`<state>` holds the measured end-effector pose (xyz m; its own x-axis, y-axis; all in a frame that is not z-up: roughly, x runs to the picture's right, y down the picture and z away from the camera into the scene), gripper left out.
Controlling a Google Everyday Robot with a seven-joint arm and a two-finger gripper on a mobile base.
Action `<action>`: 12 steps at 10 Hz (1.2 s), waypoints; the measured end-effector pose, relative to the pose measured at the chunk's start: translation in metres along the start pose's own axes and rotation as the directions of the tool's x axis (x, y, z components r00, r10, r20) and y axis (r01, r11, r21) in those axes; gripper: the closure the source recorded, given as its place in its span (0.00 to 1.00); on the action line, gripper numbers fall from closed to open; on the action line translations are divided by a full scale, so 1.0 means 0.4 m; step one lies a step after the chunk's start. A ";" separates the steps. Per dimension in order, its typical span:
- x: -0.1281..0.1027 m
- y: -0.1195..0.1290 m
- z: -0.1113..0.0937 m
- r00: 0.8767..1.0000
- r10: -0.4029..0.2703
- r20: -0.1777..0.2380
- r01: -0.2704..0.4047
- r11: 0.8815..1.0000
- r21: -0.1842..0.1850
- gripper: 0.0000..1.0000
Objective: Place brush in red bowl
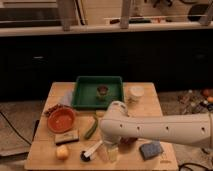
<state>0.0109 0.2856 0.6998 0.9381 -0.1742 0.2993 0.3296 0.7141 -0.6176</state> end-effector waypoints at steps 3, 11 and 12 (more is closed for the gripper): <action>0.014 -0.011 0.038 0.999 0.044 0.000 -0.044 0.999 0.007 0.20; 0.019 -0.062 0.116 0.999 0.048 0.025 -0.048 0.999 -0.008 0.20; 0.013 -0.074 0.124 0.999 0.036 0.031 -0.036 0.999 -0.012 0.20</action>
<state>0.0007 0.2970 0.7556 0.9456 -0.1274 0.2992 0.2973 0.7115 -0.6366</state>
